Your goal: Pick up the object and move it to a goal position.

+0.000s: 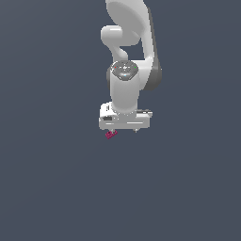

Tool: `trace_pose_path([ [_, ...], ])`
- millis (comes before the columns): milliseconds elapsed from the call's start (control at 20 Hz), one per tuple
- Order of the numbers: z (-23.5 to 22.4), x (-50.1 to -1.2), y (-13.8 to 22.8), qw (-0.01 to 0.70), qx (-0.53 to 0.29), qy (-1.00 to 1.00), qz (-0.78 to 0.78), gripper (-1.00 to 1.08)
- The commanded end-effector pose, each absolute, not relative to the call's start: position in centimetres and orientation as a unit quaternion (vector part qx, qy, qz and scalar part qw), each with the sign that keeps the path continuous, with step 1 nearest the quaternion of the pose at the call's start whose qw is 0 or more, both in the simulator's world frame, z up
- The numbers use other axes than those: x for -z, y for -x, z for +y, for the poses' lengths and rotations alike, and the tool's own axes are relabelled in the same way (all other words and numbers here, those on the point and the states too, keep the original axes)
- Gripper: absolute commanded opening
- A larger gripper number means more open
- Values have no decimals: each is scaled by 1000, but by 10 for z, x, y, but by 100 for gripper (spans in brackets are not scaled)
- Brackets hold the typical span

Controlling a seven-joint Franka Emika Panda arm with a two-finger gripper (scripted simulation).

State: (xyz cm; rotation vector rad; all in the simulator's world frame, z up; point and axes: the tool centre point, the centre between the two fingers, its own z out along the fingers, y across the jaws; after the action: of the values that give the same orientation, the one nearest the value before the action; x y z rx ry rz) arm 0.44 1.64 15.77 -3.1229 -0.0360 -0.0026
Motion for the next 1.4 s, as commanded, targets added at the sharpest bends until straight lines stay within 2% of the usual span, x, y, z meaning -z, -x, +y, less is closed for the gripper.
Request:
trace_pose_path([
  [0,16,-158,-4,9,1,1000,-12,100],
  [400,-10,-168,-7,5,3,1000,-7,100],
  [650,-10,-168,-7,5,3,1000,-6,100],
  [1350,-18,-140,8,8,1,995,102,100],
])
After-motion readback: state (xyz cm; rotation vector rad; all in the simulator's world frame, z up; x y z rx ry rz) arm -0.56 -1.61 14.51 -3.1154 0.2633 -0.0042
